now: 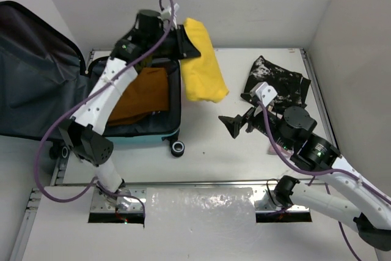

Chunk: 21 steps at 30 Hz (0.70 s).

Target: Pack the luggage

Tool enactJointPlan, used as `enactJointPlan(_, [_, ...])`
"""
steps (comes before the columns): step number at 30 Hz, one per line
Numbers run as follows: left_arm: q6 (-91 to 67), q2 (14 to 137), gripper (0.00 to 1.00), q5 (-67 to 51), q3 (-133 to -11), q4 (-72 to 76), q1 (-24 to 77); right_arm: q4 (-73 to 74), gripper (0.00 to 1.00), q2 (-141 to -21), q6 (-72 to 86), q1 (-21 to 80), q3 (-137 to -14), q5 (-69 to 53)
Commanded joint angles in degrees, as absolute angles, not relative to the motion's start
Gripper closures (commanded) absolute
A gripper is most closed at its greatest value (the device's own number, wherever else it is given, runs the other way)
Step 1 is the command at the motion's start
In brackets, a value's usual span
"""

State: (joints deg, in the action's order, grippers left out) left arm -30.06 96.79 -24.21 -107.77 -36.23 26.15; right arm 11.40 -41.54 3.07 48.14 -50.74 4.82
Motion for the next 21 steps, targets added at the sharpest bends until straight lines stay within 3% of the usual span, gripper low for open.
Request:
enactJointPlan(1, [-14.8, 99.8, 1.00, -41.7, -117.4, -40.4, 22.0, 15.1, 0.01, -41.6, 5.1, 48.2, -51.5, 9.8])
enactJointPlan(4, [-6.6, 103.9, 1.00, -45.5, -125.1, -49.6, 17.7, 15.3, 0.01, -41.6, 4.9, 48.2, -50.6, 10.1])
enactJointPlan(13, [-0.3, 105.1, 1.00, -55.5, -115.0, -48.7, 0.9, 14.5, 0.01, -43.3, 4.7, 48.2, -49.0, 7.6])
enactJointPlan(16, [3.6, 106.4, 1.00, -44.5, -114.4, -52.3, 0.7, 14.4, 0.01, -44.8, 4.9, 48.1, -49.4, 6.1])
enactJointPlan(21, [6.6, 108.3, 1.00, -14.0, -113.8, -55.6, 0.0, 16.4, 0.01, -47.5, 5.0, 48.2, -51.1, 4.7])
